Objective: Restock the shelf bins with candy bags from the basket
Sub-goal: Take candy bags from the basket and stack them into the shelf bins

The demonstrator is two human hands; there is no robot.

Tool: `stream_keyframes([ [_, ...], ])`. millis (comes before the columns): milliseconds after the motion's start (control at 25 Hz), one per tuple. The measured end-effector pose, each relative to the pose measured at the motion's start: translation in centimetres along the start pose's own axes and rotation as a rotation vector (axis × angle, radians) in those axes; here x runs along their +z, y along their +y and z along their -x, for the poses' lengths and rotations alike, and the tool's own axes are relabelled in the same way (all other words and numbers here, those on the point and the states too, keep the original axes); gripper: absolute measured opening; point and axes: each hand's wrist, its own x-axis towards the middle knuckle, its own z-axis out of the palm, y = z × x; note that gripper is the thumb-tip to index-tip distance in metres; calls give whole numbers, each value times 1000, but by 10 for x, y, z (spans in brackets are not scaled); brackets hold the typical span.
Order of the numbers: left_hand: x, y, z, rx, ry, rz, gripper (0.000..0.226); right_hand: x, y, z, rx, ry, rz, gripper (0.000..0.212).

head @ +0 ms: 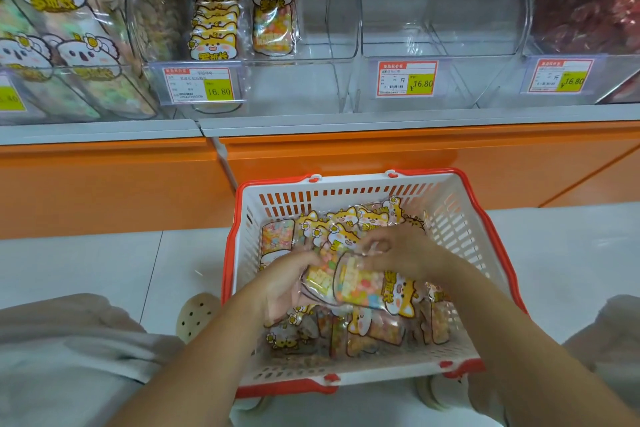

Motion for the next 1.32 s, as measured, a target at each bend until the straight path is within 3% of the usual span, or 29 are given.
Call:
stream_keyframes([
  [120, 1, -4, 1, 1, -12, -135, 119, 22, -1, -10, -33, 72, 277, 42],
  [160, 2, -7, 0, 16, 12, -151, 115, 26, 0, -13, -59, 137, 321, 46],
  [240, 2, -9, 0, 34, 93, -122, 92, 24, 8, -19, -59, 300, 109, 39],
  [320, -6, -11, -5, 37, 158, -59, 73, 13, 31, -31, 81, 458, -63, 28],
  [440, -18, -9, -2, 64, 272, 24, 48, 16, 63, -43, 278, 380, -5, 38],
  [680, -29, -12, 2, 57, 304, 203, 17, 65, 41, -78, 413, 327, -482, 57],
  [760, -29, -12, 4, 68, 305, 244, 16, 70, 31, -83, 421, 329, -355, 56],
  [880, -28, -10, 2, 121, 327, 289, 25, 64, 33, -68, 351, 645, -309, 35],
  [960, -24, -8, 0, 177, 353, 303, 29, 58, 33, -47, 280, 851, -581, 28],
  [1040, -18, -6, -3, 210, 372, 288, 33, 61, 22, -27, 235, 748, -1002, 26],
  [1080, -14, -6, -3, 225, 354, 297, 40, 68, 14, -20, 234, 601, -1081, 26],
  [1160, -3, -5, -1, 251, 268, 302, 47, 82, 4, -15, 260, 395, -1004, 32],
  [1320, 14, -4, 9, 241, 163, 280, 42, 87, 6, -15, 187, 217, -1261, 86],
])
